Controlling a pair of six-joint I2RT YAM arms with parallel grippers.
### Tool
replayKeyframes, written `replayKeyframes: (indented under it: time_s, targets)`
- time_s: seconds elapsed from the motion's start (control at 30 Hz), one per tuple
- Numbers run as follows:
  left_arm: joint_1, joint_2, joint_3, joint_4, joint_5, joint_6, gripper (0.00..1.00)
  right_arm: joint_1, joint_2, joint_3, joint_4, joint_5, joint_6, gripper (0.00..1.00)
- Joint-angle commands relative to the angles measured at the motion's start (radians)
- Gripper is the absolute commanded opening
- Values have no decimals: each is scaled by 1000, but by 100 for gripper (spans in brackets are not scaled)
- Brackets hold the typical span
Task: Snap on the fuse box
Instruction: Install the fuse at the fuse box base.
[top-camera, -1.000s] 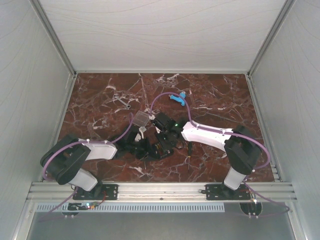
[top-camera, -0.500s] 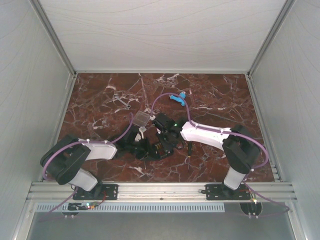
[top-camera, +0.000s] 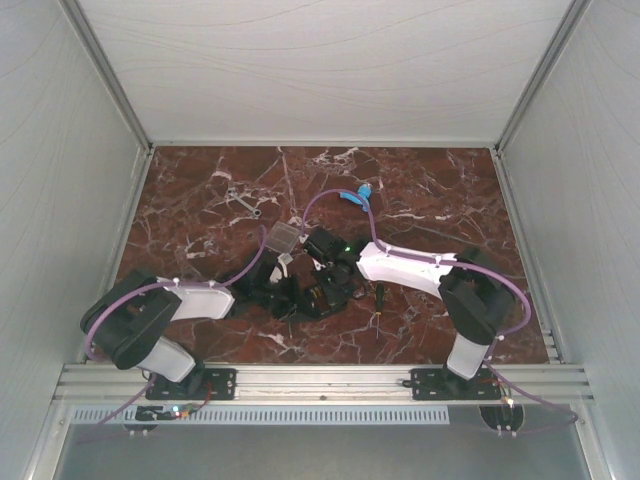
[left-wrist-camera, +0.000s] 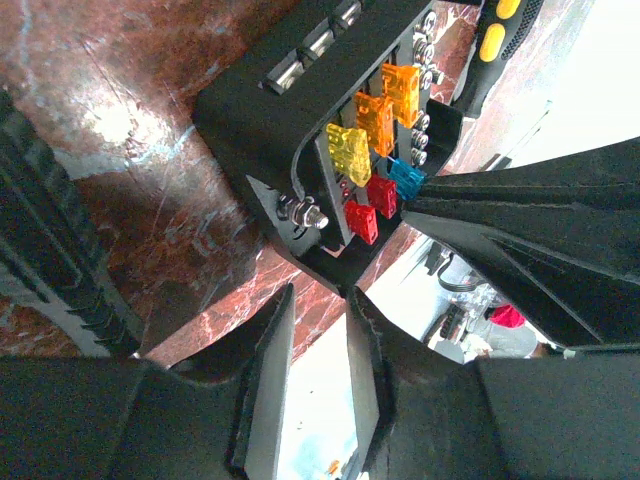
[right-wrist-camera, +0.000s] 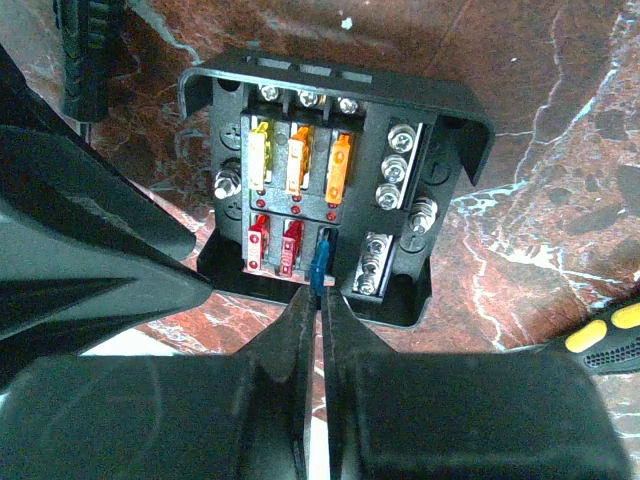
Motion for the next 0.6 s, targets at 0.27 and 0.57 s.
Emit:
replayKeyframes:
  time_s: [0.27, 0.57]
  targets:
    - [-3, 0, 25, 31, -45, -10, 27, 17, 36, -30, -5, 90, -23, 0]
    - [-3, 2, 24, 39, -48, -16, 27, 22, -144, 3, 16, 78, -34, 9]
